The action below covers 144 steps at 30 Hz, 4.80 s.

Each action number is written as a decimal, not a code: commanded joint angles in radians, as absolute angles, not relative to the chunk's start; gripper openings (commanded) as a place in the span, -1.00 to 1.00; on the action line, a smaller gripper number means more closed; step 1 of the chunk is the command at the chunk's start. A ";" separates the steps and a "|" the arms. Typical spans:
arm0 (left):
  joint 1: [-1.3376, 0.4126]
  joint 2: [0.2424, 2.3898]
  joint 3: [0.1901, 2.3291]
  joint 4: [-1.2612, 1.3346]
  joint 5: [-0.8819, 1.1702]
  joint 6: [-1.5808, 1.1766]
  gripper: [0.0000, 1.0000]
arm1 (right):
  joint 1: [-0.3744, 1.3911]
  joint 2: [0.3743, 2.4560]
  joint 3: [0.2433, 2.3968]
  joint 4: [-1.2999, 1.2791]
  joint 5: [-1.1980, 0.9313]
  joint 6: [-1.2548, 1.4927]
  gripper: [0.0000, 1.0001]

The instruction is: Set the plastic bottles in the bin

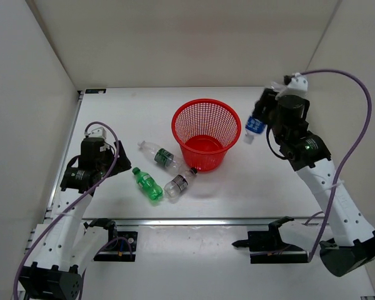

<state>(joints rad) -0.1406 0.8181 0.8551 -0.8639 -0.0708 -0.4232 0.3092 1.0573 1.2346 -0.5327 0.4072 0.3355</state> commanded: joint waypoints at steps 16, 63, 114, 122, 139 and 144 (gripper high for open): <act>-0.196 0.819 0.704 -0.758 -0.026 -0.486 0.96 | 0.675 1.356 1.447 -0.083 0.385 0.008 0.80; -0.366 1.052 1.047 -0.609 -0.239 -0.595 -0.15 | 0.221 0.739 0.951 -0.569 0.405 0.228 0.98; -0.330 0.752 0.865 -0.753 -0.222 -0.574 0.97 | 1.101 1.095 0.864 -0.516 0.385 0.848 0.88; -0.333 0.666 0.896 -0.882 -0.225 -0.551 0.97 | 1.224 1.414 1.077 -0.458 0.597 0.962 0.98; -0.426 0.482 0.868 -0.968 -0.150 -0.594 0.97 | 1.218 2.003 1.589 -0.868 0.724 1.178 0.98; -0.440 0.483 0.874 -0.977 -0.163 -0.569 0.97 | 1.227 2.017 1.563 -0.942 0.695 1.302 0.98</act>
<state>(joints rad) -0.4328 0.4828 0.8391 -0.9642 -0.1635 -0.5926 1.2282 2.0281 1.5646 -0.8566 0.6724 1.1721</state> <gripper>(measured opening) 0.987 0.991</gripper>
